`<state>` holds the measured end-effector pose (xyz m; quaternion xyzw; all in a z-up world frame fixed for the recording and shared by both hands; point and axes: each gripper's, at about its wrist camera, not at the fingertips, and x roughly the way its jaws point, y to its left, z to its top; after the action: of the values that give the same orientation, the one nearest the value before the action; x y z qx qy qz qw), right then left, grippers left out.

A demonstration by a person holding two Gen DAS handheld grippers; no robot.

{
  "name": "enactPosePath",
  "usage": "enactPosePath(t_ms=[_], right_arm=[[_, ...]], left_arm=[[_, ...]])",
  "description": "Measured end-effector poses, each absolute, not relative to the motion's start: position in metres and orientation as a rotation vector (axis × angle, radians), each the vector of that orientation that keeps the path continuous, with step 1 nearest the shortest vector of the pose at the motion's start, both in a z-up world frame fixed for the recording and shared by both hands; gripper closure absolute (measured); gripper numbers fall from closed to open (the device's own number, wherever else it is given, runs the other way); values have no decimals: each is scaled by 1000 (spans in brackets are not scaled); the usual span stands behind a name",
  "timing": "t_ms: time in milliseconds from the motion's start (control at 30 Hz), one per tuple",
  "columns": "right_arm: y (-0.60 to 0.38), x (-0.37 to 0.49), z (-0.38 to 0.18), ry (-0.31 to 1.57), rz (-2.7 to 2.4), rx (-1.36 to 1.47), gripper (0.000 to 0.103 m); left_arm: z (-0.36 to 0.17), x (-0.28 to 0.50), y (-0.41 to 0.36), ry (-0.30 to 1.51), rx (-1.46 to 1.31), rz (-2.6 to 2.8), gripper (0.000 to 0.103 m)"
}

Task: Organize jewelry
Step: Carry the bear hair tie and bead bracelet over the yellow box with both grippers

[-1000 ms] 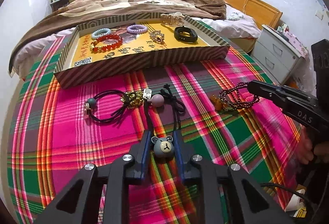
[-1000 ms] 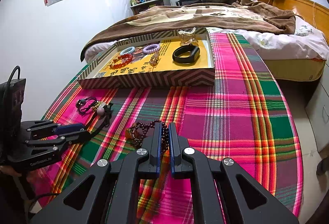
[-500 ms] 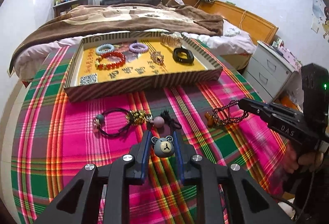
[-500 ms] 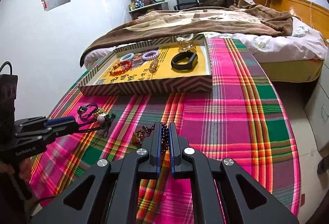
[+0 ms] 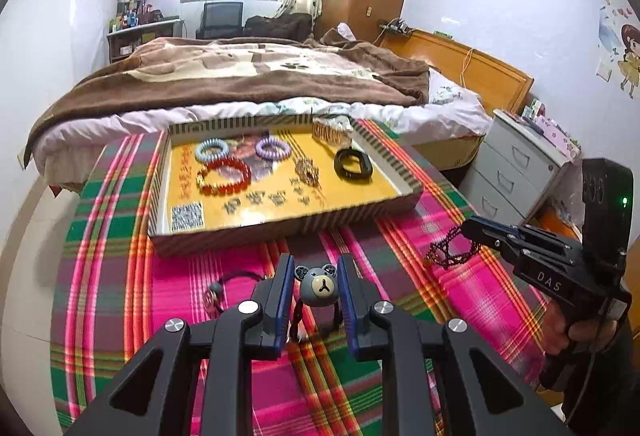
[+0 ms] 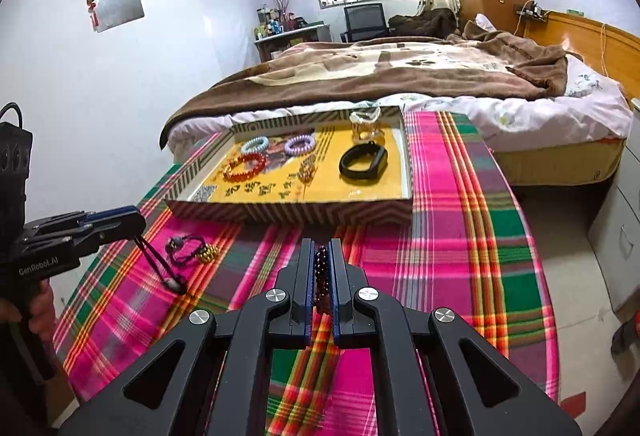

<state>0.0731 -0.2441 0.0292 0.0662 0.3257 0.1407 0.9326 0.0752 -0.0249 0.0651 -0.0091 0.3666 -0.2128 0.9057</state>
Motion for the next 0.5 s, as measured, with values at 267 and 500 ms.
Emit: enactPosePath(t_ms=[267, 500], right_arm=[[-243, 80, 46, 641, 294, 120, 97], [-239, 97, 64, 625, 303, 114, 97]], left_arm=[[84, 89, -18, 730, -32, -426, 81], [103, 110, -10, 706, -54, -413, 81]])
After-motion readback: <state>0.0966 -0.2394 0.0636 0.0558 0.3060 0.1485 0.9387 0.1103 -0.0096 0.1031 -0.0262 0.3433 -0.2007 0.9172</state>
